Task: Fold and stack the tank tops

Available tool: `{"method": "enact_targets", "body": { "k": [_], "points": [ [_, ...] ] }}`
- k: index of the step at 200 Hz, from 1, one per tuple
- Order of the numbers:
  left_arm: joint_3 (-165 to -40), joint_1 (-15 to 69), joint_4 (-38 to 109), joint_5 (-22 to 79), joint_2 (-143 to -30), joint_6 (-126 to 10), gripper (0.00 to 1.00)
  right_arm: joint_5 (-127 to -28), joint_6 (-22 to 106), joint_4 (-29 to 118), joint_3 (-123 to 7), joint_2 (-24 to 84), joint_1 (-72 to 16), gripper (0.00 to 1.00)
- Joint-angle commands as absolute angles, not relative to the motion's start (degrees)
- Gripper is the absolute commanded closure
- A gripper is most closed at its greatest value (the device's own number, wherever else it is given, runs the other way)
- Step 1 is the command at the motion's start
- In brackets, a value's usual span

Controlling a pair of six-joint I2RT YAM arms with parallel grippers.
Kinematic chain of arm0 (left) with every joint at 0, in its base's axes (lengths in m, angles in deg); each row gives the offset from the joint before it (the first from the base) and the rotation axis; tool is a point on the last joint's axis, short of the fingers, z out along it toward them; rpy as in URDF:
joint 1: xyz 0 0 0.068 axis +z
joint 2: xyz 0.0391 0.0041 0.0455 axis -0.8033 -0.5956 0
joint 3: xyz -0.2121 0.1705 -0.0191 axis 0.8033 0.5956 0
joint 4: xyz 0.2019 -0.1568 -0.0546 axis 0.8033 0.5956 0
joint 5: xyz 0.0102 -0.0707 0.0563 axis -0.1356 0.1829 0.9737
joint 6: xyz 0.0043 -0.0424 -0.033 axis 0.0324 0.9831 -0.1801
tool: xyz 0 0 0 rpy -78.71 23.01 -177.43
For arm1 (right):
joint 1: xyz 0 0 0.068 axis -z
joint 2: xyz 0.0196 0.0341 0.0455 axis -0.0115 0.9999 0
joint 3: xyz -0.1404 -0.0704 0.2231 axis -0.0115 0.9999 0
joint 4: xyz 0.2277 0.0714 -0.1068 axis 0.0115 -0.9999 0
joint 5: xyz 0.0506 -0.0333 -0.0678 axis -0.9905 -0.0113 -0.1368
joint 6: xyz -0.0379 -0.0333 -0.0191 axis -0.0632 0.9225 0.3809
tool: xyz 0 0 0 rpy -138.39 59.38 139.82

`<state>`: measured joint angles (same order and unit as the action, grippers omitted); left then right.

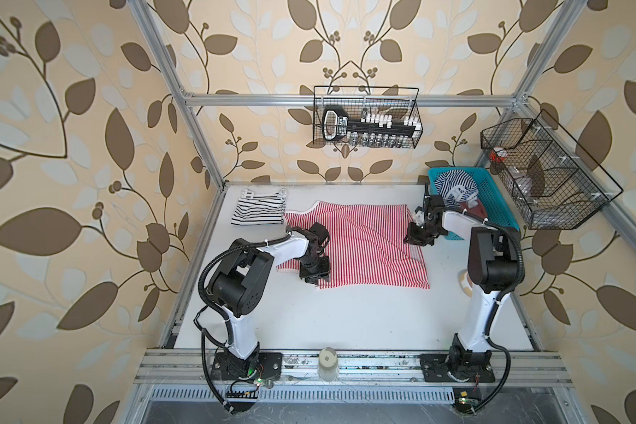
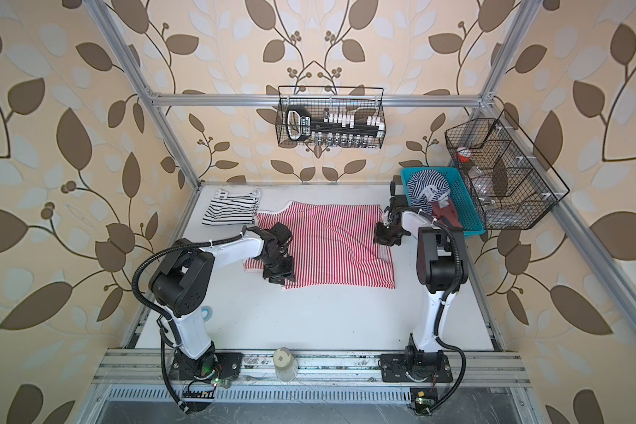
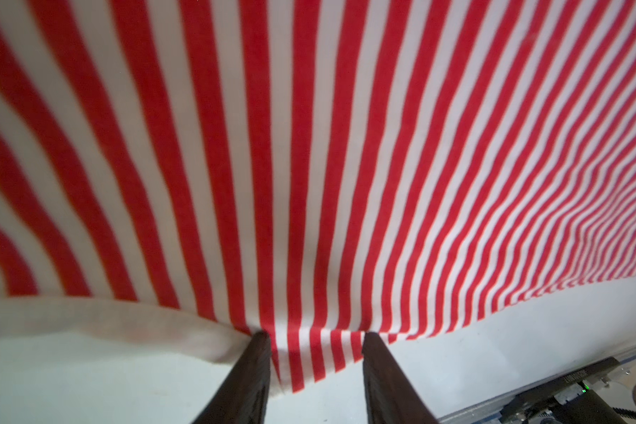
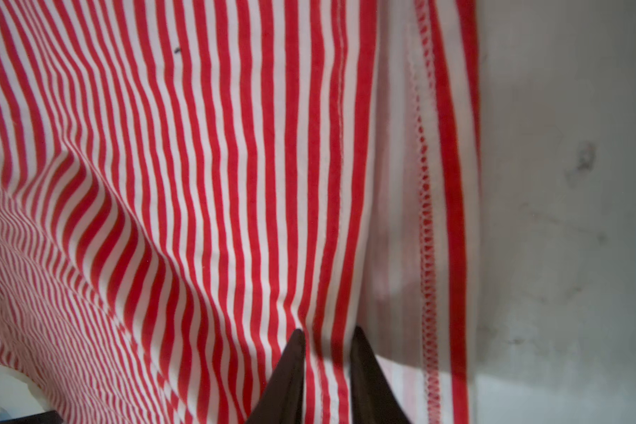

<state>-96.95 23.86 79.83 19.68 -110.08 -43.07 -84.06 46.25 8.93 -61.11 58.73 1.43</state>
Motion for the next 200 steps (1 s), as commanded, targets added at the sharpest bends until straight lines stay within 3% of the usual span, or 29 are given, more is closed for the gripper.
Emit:
{"method": "enact_targets", "body": {
  "k": [1,21,84,164,182,200],
  "points": [
    [-94.06,23.56,82.41,22.2,-114.94,-43.26,0.57,-85.41,47.09,8.56,-62.62,60.23,1.62,0.9],
    [-94.16,23.61,82.76,22.32,-115.12,-43.52,0.57,-84.56,47.2,8.16,-62.92,59.8,1.78,1.0],
    [-91.49,23.58,83.32,24.23,-116.26,-44.05,0.57,-82.54,47.75,5.41,-68.75,59.39,4.76,1.0],
    [-90.31,23.61,83.19,24.79,-116.42,-43.98,0.56,-80.75,49.18,-0.04,-77.35,66.26,6.19,1.0],
    [-91.33,23.65,83.59,24.44,-115.32,-43.88,0.54,-80.93,49.06,-0.89,-77.69,66.63,6.19,0.76],
    [-93.54,23.61,84.37,24.17,-112.6,-43.96,0.5,-80.35,48.43,0.41,-75.4,63.57,6.15,0.64]
  ]
}}
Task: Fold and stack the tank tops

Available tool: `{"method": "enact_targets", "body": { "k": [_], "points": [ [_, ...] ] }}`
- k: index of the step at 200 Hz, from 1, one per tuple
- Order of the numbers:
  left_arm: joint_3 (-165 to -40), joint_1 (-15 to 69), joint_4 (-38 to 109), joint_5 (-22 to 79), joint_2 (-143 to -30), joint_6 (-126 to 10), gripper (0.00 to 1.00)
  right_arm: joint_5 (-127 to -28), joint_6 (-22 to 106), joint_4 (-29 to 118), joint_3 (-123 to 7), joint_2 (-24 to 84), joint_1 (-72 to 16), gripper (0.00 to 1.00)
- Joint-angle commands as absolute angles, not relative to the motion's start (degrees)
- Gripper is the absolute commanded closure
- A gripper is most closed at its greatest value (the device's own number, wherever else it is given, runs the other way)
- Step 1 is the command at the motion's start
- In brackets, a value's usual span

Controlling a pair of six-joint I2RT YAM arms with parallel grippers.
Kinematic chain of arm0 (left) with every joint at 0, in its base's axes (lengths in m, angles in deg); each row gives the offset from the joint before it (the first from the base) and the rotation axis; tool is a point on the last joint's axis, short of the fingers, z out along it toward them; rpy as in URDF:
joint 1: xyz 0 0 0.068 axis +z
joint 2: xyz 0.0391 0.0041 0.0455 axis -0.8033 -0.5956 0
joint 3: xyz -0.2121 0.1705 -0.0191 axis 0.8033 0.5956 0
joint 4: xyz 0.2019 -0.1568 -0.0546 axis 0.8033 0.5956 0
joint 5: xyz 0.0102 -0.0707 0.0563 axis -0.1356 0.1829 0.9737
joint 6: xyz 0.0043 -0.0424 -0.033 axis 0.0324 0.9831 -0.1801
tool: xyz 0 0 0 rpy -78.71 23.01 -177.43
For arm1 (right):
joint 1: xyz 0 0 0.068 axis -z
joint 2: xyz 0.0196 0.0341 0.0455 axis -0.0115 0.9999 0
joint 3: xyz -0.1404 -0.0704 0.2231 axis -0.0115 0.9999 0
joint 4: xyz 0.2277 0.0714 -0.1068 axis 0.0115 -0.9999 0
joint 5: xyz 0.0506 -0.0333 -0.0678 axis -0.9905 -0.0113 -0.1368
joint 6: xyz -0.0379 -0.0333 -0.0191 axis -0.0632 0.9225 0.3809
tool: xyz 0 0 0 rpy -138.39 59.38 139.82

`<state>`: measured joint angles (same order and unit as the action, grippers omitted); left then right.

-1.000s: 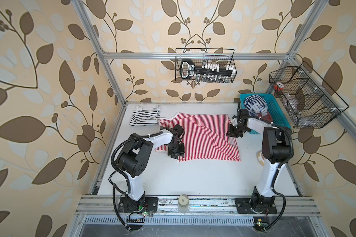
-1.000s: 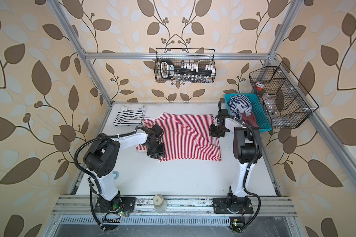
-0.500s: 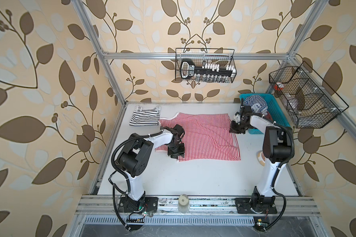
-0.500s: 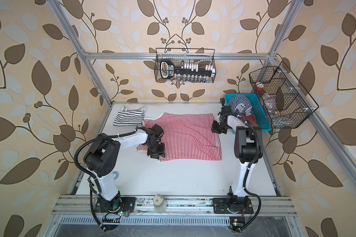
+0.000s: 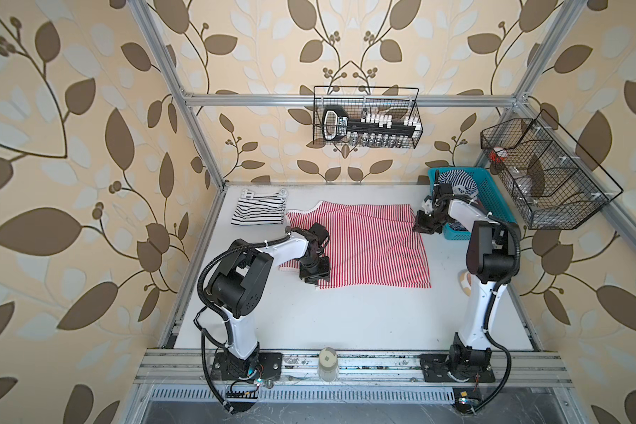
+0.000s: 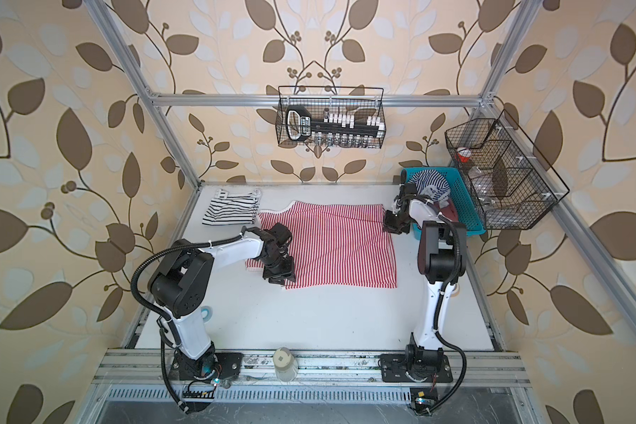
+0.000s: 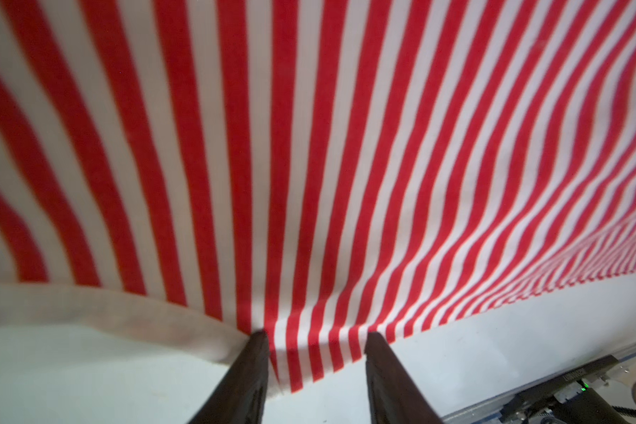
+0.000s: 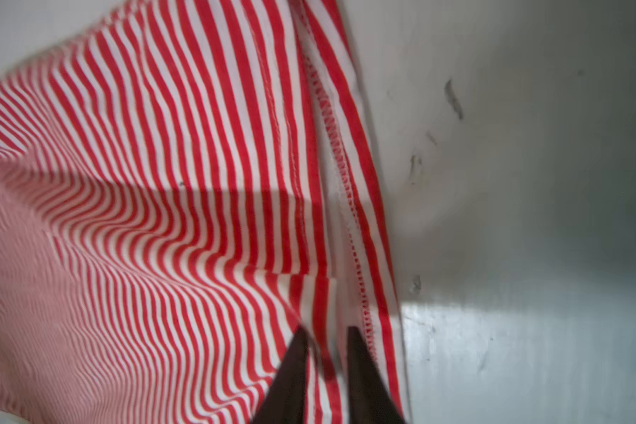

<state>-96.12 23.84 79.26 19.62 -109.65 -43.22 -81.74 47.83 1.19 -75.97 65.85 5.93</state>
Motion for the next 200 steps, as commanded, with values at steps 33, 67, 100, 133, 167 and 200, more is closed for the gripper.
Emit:
{"method": "enact_targets", "body": {
  "k": [33,67,100,133,167,200],
  "points": [
    [-99.72,23.58,87.68,24.53,-107.41,-44.87,0.46,-77.67,45.53,2.95,-66.4,51.69,6.04,0.58],
    [-101.78,23.41,91.72,26.59,-102.0,-46.16,0.44,-71.96,43.09,0.83,-53.76,37.16,3.01,0.63],
    [-96.69,23.26,91.77,27.28,-97.43,-45.84,0.44,-68.22,39.03,-0.93,-39.83,27.1,-2.51,0.71],
    [-90.12,23.26,87.61,25.21,-96.89,-44.36,0.44,-67.37,33.64,-0.46,-30.47,20.49,-4.97,0.61],
    [-88.18,23.23,83.84,24.61,-98.12,-42.93,0.44,-66.71,30.01,0.23,-25.67,16.15,-5.14,0.56],
    [-88.34,23.23,81.33,23.77,-100.52,-42.07,0.43,-67.36,28.75,1.57,-23.49,16.35,-5.14,0.55]
  ]
}}
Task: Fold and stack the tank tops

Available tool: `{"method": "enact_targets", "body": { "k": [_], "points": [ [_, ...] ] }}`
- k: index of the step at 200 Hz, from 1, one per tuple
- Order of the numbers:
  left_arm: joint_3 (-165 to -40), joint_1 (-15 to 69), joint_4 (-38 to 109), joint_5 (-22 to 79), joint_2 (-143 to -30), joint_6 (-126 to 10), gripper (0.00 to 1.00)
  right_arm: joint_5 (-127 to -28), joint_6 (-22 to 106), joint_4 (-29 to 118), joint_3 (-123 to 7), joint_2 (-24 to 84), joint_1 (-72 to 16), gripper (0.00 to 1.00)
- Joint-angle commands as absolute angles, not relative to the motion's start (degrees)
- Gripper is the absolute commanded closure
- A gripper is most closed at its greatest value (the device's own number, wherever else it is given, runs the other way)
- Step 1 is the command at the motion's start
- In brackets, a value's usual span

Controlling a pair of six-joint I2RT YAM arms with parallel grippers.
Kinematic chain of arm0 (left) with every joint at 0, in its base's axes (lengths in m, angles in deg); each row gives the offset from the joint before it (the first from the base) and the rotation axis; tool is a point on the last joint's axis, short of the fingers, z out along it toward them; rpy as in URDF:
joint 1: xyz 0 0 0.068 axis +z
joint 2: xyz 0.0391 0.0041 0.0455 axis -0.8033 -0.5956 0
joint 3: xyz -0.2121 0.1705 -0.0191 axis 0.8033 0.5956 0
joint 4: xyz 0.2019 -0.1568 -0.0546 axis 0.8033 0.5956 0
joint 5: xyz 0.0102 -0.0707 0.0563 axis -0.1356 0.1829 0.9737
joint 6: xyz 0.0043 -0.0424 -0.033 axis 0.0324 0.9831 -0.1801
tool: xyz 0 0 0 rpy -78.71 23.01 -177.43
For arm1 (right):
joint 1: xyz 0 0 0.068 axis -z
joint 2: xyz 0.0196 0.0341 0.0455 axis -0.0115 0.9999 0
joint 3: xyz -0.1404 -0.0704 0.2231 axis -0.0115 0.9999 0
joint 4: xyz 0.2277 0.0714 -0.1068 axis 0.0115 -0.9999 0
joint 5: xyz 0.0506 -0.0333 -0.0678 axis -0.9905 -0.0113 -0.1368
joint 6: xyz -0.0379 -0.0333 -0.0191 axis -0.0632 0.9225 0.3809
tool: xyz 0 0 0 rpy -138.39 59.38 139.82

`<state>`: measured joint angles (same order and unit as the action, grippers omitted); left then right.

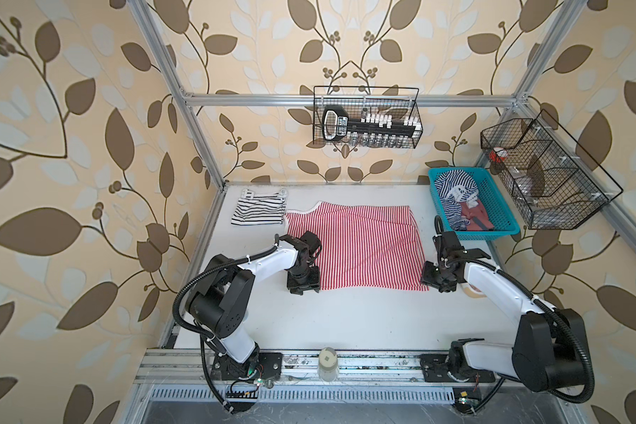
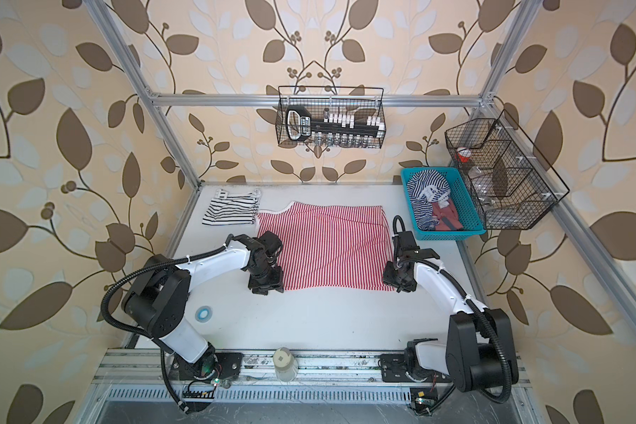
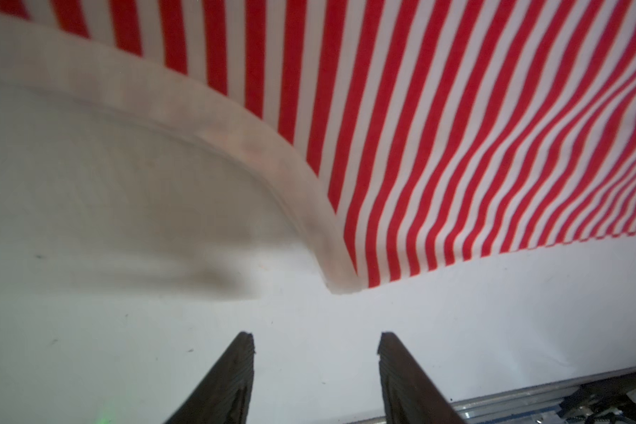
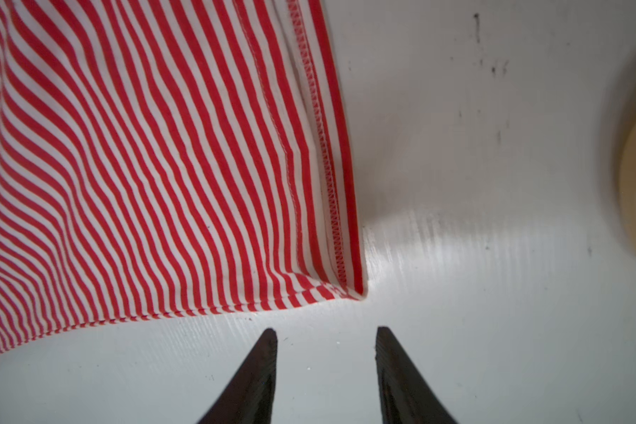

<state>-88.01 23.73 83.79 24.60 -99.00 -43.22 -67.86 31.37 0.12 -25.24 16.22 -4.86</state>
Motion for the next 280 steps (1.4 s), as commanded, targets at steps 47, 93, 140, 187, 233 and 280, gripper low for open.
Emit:
{"method": "enact_targets", "body": {
  "k": [47,93,140,187,233,280],
  "points": [
    [-87.81,23.27,78.91,23.12,-104.25,-41.22,0.44,-67.57,27.83,5.89,-21.48,19.65,-4.29,0.53],
    [-87.91,23.25,77.86,22.59,-107.25,-40.75,0.45,-68.09,27.15,9.65,-19.87,23.06,-3.31,0.55],
    [-87.47,23.28,78.32,22.85,-107.92,-40.89,0.65,-67.39,27.32,9.33,-17.93,22.64,-2.95,0.9],
    [-86.73,23.19,79.59,23.24,-105.73,-41.01,0.92,-66.82,27.51,6.53,-18.14,18.35,-3.03,1.0],
    [-85.87,23.12,81.71,23.02,-101.6,-41.1,1.0,-67.06,27.45,2.45,-18.37,11.49,-3.5,1.0],
    [-91.87,23.19,86.88,24.73,-98.95,-43.6,1.0,-67.97,29.1,-0.53,-21.75,9.8,-2.84,1.0]
  ]
}}
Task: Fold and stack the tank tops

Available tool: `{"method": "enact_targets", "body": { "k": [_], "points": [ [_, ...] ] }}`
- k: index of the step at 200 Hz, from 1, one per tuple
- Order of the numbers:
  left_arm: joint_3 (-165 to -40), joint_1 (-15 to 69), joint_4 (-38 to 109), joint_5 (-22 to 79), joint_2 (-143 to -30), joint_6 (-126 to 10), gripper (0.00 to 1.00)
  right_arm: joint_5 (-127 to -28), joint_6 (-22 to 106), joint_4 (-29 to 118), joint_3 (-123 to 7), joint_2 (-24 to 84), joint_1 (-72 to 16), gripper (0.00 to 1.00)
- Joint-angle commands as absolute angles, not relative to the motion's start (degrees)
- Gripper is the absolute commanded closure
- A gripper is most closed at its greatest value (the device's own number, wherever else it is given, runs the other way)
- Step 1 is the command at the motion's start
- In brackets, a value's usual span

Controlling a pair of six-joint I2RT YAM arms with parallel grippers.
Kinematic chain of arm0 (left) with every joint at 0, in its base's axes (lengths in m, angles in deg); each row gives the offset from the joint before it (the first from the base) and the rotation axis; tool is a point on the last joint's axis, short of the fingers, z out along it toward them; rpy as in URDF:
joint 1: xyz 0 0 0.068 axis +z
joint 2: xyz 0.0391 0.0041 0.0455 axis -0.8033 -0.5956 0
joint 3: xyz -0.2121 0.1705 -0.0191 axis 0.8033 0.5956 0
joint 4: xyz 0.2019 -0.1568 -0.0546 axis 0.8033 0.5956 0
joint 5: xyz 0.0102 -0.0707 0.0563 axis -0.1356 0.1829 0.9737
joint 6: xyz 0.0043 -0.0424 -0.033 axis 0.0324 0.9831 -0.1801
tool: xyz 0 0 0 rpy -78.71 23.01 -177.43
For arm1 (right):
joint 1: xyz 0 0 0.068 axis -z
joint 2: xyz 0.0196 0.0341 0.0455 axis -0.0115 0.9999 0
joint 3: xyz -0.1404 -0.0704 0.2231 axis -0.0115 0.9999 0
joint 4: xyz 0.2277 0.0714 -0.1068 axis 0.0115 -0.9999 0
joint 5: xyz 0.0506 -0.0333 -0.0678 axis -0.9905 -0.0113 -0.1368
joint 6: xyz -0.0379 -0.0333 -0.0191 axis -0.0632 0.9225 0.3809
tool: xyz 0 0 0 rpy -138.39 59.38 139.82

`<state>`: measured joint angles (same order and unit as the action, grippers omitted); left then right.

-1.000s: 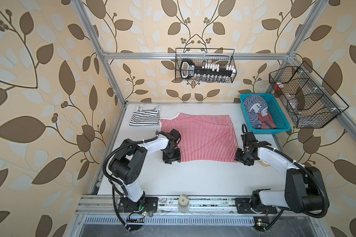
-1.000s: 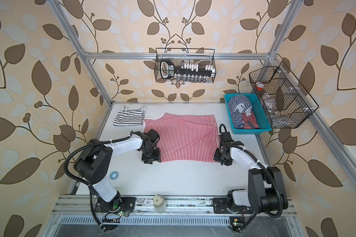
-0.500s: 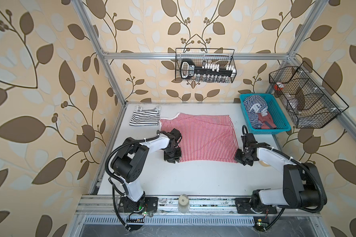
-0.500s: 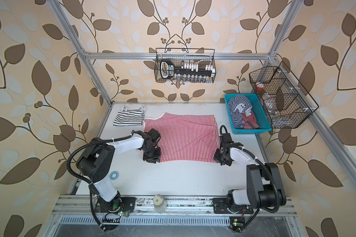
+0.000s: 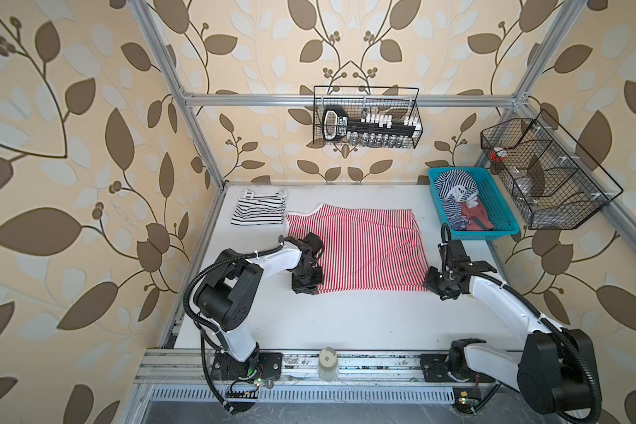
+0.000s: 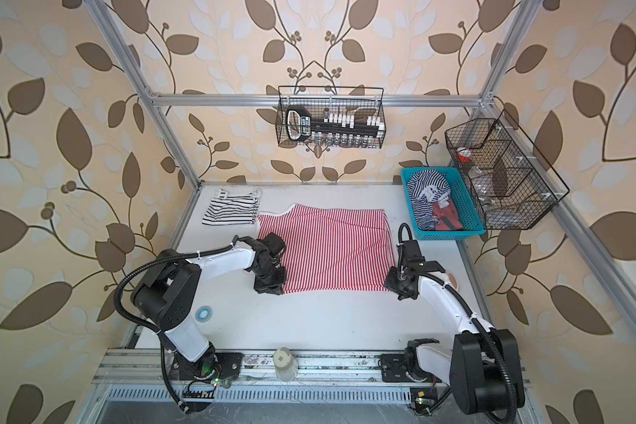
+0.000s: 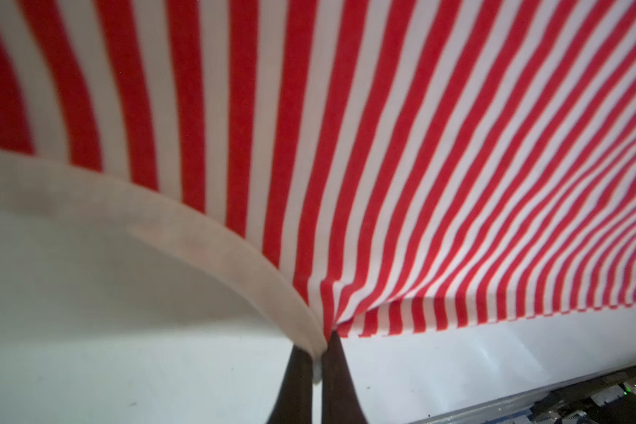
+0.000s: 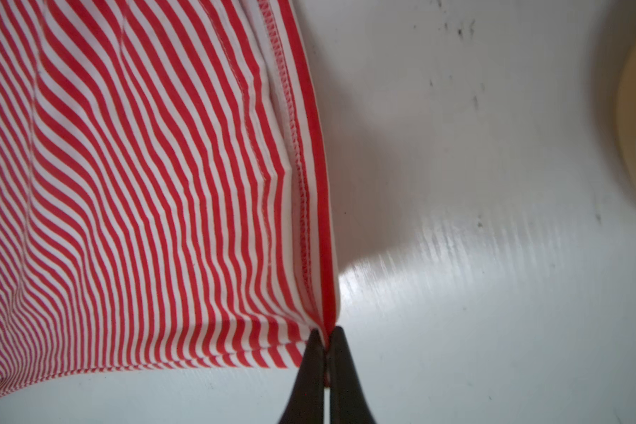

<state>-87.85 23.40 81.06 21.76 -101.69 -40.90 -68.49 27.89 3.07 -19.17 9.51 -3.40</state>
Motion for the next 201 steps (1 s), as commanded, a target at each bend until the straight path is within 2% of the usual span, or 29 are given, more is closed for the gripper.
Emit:
{"method": "enact_targets", "body": {
  "k": [1,61,201],
  "points": [
    [-92.04,23.15,87.02,24.76,-98.97,-43.7,1.0,-68.03,29.14,-0.53,-21.84,9.95,-2.8,1.0],
    [-105.59,23.8,93.67,28.2,-105.67,-48.51,1.0,-69.84,33.86,-1.13,-29.8,18.34,-0.07,1.0],
    [-126.5,28.71,100.68,29.88,-121.57,-53.46,1.0,-73.62,39.82,-1.08,-47.91,40.56,4.82,1.0]
  ]
}}
